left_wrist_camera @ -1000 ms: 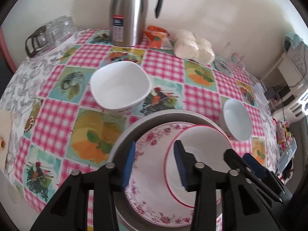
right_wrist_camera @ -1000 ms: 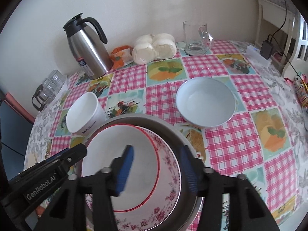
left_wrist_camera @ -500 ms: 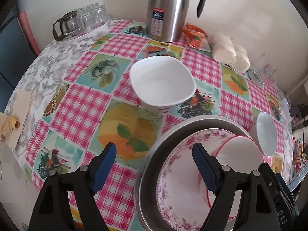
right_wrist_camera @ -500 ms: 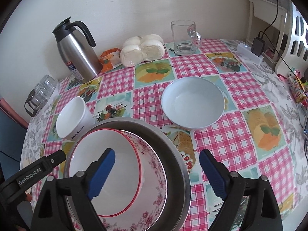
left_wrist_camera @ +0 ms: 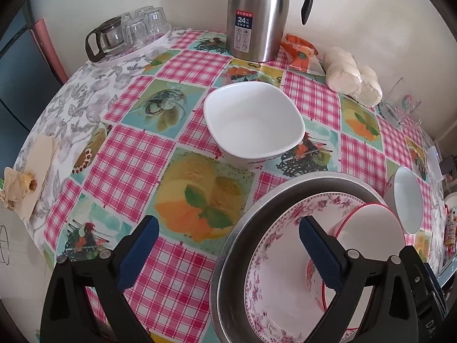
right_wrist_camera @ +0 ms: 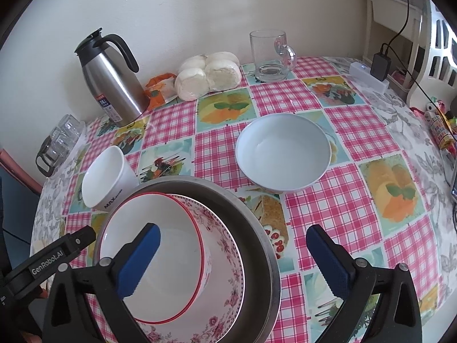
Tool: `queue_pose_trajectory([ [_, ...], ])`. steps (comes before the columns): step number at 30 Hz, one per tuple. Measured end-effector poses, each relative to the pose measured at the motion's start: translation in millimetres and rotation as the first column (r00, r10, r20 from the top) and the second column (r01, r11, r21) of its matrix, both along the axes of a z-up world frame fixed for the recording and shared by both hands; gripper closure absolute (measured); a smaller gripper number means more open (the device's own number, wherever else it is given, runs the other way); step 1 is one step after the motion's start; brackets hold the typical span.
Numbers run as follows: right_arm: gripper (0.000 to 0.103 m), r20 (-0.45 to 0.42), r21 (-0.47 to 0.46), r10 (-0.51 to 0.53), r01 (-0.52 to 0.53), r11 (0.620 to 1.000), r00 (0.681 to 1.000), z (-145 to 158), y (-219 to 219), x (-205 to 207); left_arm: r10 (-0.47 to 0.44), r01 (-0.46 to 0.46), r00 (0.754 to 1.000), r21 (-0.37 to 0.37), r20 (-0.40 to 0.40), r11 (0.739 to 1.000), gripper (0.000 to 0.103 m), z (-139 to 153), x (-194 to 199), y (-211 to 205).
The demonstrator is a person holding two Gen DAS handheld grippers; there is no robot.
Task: Organize plates and bowls
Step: 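Withdraw the open right gripper from the bowl rim, then move the open right gripper to the white square MAX bowl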
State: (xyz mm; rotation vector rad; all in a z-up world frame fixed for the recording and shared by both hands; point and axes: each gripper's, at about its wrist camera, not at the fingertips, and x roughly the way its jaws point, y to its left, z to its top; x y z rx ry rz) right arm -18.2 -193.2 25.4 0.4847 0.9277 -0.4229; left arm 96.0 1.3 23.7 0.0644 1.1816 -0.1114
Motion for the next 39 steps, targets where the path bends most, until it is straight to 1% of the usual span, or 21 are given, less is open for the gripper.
queue_pose_trajectory([
  [4, 0.000, 0.029, -0.008, 0.003, -0.003, 1.000, 1.000, 3, 1, -2, 0.000, 0.000, 1.000, -0.002, 0.019, 1.000, 0.004, 3, -1, 0],
  [8, 0.000, 0.071, -0.032, 0.009, -0.007, 0.999, 0.997, 12, 3, -4, 0.001, 0.000, 0.999, -0.016, 0.049, 1.000, 0.004, 10, -1, 2],
  [12, 0.000, 0.110, -0.081, 0.021, -0.012, 0.997, 0.994, 25, 8, -7, 0.019, -0.014, 0.994, -0.048, 0.104, 0.999, 0.004, 23, -1, 6],
  [15, 0.000, 0.152, -0.122, 0.038, -0.020, 0.992, 0.988, 36, 12, -10, 0.015, -0.002, 0.988, -0.084, 0.151, 0.996, 0.004, 32, -1, 8],
  [21, 0.000, 0.152, -0.113, 0.043, -0.026, 0.993, 0.988, 46, 12, -9, 0.019, 0.011, 0.967, -0.116, 0.253, 0.993, 0.004, 52, 0, 10],
  [24, 0.000, 0.132, -0.123, 0.028, -0.012, 0.992, 0.991, 54, 11, -8, 0.019, 0.019, 0.959, -0.131, 0.282, 0.991, 0.004, 61, 1, 12],
  [26, 0.000, 0.137, -0.127, 0.020, -0.003, 0.992, 0.990, 62, 10, -10, 0.022, 0.017, 0.954, -0.125, 0.300, 0.992, 0.004, 66, 3, 14],
  [28, 0.000, 0.144, -0.128, 0.009, 0.010, 0.992, 0.989, 70, 10, -13, 0.026, 0.019, 0.948, -0.138, 0.318, 0.990, 0.004, 71, 4, 17],
  [31, 0.000, 0.158, -0.124, 0.001, 0.018, 0.992, 0.987, 86, 8, -20, 0.034, 0.024, 0.946, -0.174, 0.322, 0.984, 0.004, 75, 7, 21],
  [34, 0.000, 0.156, -0.151, -0.013, 0.037, 0.988, 0.988, 98, 7, -30, 0.029, 0.040, 0.948, -0.207, 0.316, 0.977, 0.004, 76, 11, 24],
  [36, 0.000, 0.152, -0.169, -0.036, 0.062, 0.984, 0.988, 105, 4, -36, 0.022, 0.047, 0.951, -0.215, 0.308, 0.975, 0.004, 77, 13, 23],
  [39, 0.000, 0.160, -0.183, -0.039, 0.068, 0.981, 0.986, 118, 0, -39, 0.005, 0.063, 0.954, -0.217, 0.299, 0.974, 0.004, 77, 14, 20],
])
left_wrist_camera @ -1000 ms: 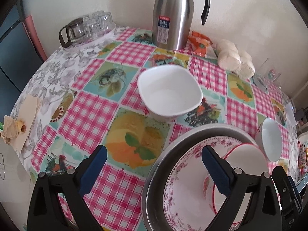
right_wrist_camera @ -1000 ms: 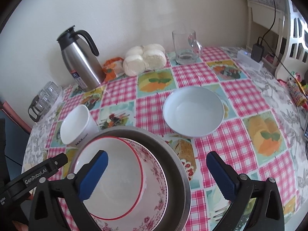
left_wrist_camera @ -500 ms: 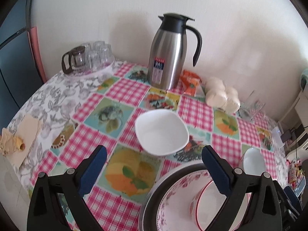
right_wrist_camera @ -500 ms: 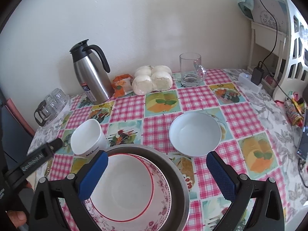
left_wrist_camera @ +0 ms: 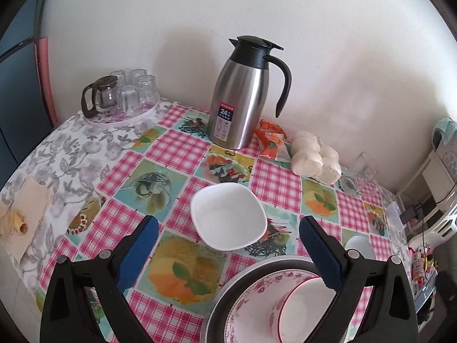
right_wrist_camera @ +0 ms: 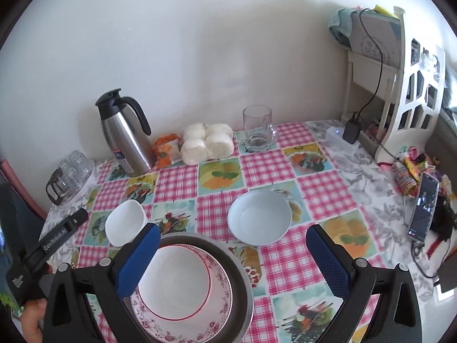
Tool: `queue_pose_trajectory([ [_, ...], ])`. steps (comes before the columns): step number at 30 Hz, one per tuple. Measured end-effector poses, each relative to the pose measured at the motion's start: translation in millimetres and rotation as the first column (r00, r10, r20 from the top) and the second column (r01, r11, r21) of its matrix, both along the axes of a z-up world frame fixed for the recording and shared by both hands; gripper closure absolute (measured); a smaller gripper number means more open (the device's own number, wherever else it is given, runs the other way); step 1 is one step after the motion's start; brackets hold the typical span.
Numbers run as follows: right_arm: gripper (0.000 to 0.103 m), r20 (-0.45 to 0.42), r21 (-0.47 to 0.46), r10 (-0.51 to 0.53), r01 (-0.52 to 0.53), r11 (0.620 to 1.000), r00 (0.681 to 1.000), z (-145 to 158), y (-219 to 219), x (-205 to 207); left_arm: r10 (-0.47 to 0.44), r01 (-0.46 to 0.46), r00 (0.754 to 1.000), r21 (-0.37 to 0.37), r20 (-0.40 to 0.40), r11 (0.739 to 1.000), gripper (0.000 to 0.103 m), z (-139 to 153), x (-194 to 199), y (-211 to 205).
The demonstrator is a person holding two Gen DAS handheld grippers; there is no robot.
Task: Organize plates and bowls
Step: 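Move the open right gripper to the white square MAX bowl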
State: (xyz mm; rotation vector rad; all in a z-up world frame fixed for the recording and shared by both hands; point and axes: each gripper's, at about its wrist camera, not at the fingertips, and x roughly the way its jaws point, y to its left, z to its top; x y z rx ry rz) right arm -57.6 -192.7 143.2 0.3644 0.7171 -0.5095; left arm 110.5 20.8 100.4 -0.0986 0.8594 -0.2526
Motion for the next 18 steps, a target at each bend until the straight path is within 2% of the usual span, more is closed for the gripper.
queue_pose_trajectory([
  [3, 0.000, 0.007, -0.044, -0.001, 0.001, 0.999, 1.000, 19, 0, 2, -0.014, 0.014, 1.000, 0.002, -0.017, 1.000, 0.004, 1, 4, -4],
  [11, 0.000, 0.026, -0.116, 0.038, -0.035, 0.993, 0.999, 67, 11, 33, -0.037, 0.034, 0.998, -0.073, -0.050, 0.997, 0.004, 0, 19, -5],
  [18, 0.000, -0.044, -0.177, 0.083, -0.089, 0.980, 0.996, 68, 29, 83, -0.005, -0.003, 0.997, -0.093, -0.081, 0.996, 0.004, -10, 43, 9],
])
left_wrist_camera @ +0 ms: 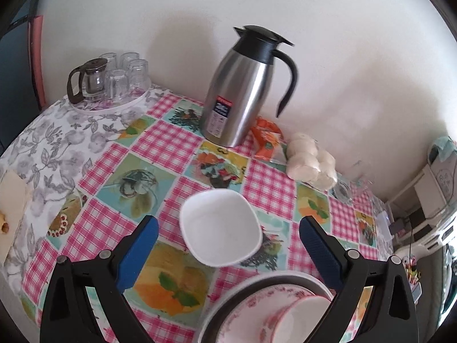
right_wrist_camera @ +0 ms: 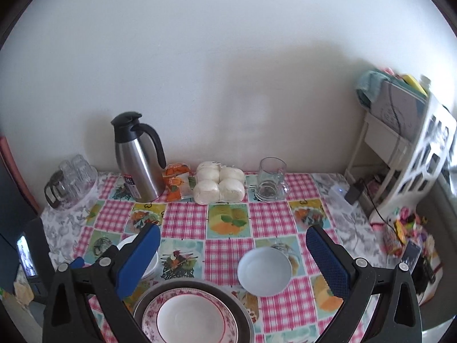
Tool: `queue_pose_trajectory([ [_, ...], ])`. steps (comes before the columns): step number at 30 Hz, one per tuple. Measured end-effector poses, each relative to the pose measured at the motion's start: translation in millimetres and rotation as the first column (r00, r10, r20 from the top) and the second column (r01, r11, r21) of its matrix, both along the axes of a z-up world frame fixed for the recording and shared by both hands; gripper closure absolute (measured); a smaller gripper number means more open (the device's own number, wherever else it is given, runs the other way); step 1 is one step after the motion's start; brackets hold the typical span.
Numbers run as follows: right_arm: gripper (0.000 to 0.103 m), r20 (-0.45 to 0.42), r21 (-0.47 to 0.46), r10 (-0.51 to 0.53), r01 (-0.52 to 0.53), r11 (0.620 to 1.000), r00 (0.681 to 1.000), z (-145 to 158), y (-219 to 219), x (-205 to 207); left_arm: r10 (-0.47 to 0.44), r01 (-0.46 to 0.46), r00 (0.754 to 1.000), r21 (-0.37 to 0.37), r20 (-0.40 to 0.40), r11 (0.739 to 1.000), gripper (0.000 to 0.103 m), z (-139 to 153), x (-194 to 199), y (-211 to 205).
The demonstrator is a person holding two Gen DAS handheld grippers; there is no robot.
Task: Organize plates and bowls
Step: 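Move the open right gripper to the white square MAX bowl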
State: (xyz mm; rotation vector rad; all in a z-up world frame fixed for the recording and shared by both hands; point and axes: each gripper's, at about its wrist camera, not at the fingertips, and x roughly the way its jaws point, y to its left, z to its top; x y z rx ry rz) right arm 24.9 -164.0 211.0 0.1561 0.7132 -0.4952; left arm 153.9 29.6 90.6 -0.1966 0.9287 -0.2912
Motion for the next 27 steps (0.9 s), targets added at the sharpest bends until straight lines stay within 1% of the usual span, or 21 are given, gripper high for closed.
queue_pose_trajectory([
  [4, 0.000, -0.037, 0.016, 0.053, -0.052, 0.999, 0.998, -16, 7, 34, 0.044, -0.045, 0.999, -0.025, -0.011, 0.999, 0.003, -9, 16, 17],
  [8, 0.000, -0.092, -0.002, 0.095, -0.096, 0.995, 0.991, -39, 17, 66, 0.083, -0.084, 0.996, -0.016, -0.015, 0.996, 0.002, -22, 28, 27],
  [10, 0.000, -0.117, 0.013, 0.124, -0.124, 0.992, 0.985, -53, 22, 82, 0.073, -0.074, 0.996, -0.019, -0.053, 0.997, 0.002, -29, 36, 29],
  [12, 0.000, -0.153, 0.023, 0.148, -0.146, 0.989, 0.977, -71, 29, 98, 0.083, -0.085, 0.993, -0.025, -0.089, 0.996, 0.002, -37, 43, 32],
  [15, 0.001, -0.208, 0.027, 0.154, -0.152, 0.988, 0.966, -94, 36, 117, 0.087, -0.090, 0.987, -0.015, -0.135, 0.996, 0.002, -48, 52, 33],
  [20, 0.002, -0.290, 0.060, 0.173, -0.162, 0.985, 0.941, -134, 46, 142, 0.120, -0.121, 0.971, 0.007, -0.206, 0.993, 0.003, -71, 66, 39],
  [22, 0.005, -0.315, 0.064, 0.173, -0.161, 0.985, 0.933, -148, 49, 149, 0.133, -0.135, 0.962, 0.009, -0.239, 0.991, 0.003, -81, 71, 43],
  [25, 0.010, -0.366, 0.088, 0.168, -0.146, 0.985, 0.915, -170, 50, 160, 0.138, -0.143, 0.955, 0.001, -0.262, 0.990, 0.003, -89, 75, 45],
  [27, 0.014, -0.384, 0.098, 0.170, -0.143, 0.985, 0.907, -180, 52, 165, 0.134, -0.141, 0.954, -0.005, -0.268, 0.990, 0.004, -92, 78, 44],
])
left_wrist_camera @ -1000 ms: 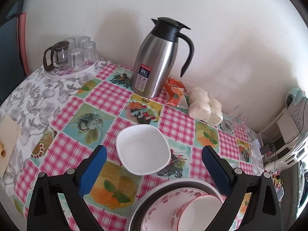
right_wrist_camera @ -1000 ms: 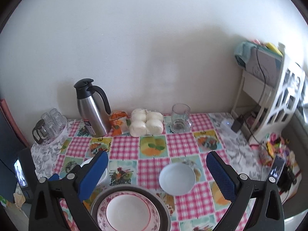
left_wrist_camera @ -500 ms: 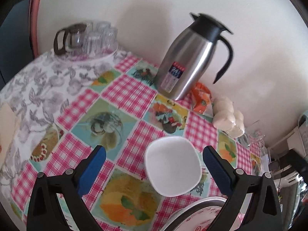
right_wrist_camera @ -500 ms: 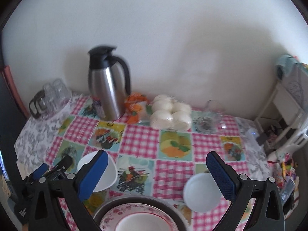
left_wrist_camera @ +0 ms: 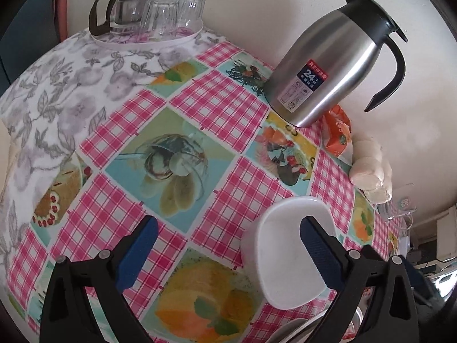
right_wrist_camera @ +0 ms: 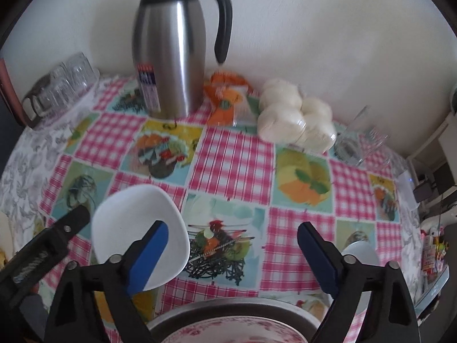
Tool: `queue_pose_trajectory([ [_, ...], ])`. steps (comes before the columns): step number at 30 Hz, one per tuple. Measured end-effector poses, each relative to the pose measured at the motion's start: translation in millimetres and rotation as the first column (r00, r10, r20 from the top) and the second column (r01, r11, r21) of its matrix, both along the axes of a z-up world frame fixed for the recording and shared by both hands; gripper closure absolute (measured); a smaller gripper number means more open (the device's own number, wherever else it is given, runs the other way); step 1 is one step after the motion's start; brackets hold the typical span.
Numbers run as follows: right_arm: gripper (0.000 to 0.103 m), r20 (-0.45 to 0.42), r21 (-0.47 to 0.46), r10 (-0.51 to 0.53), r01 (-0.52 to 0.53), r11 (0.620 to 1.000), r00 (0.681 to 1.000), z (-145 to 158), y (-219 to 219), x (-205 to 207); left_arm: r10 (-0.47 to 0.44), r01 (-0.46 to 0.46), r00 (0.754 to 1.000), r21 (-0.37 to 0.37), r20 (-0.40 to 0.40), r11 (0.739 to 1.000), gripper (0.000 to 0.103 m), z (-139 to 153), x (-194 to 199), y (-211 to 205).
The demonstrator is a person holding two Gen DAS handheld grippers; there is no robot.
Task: Organize plates and bowls
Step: 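Move the open right gripper to the white square MAX bowl, then close the right gripper on the rim of the square bowl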
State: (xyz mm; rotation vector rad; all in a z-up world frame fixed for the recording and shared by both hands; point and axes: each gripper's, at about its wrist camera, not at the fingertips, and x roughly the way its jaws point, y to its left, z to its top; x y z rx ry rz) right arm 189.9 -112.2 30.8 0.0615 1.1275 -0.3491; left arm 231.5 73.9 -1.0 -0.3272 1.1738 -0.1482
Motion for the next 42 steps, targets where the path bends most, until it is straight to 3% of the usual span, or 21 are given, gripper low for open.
queue_pose_trajectory([
  [2, 0.018, -0.020, 0.005, 0.004, -0.004, 1.000, 1.000, -9, 1, 5, -0.005, 0.005, 1.000, -0.006, -0.006, 1.000, 0.007, -2, 2, -2],
  [4, 0.021, -0.037, 0.008, 0.006, -0.006, 1.000, 0.999, -16, 3, 8, -0.013, 0.013, 1.000, -0.016, -0.017, 1.000, 0.018, -6, 4, -4],
  [10, 0.031, -0.082, 0.017, 0.010, -0.008, 1.000, 0.997, -35, 6, 15, -0.039, 0.037, 0.998, -0.027, -0.047, 0.999, 0.029, -17, 9, -13],
  [26, 0.039, -0.148, 0.021, 0.022, -0.019, 1.000, 0.989, -54, 11, 24, -0.077, 0.073, 0.992, -0.041, -0.096, 0.996, 0.049, -36, 15, -24],
  [28, 0.040, -0.154, 0.016, 0.026, -0.024, 1.000, 0.988, -54, 12, 25, -0.080, 0.076, 0.991, -0.045, -0.103, 0.996, 0.056, -38, 16, -25],
  [32, 0.043, -0.166, 0.013, 0.032, -0.031, 0.999, 0.986, -56, 14, 27, -0.082, 0.076, 0.990, -0.051, -0.113, 0.996, 0.061, -41, 16, -25],
  [37, 0.054, -0.179, 0.010, 0.057, -0.056, 0.998, 0.982, -57, 20, 29, -0.082, 0.077, 0.988, -0.047, -0.132, 0.996, 0.072, -47, 17, -24],
  [42, 0.063, -0.182, 0.009, 0.073, -0.073, 0.997, 0.981, -57, 25, 29, -0.076, 0.066, 0.987, -0.069, -0.144, 0.995, 0.072, -53, 17, -21],
])
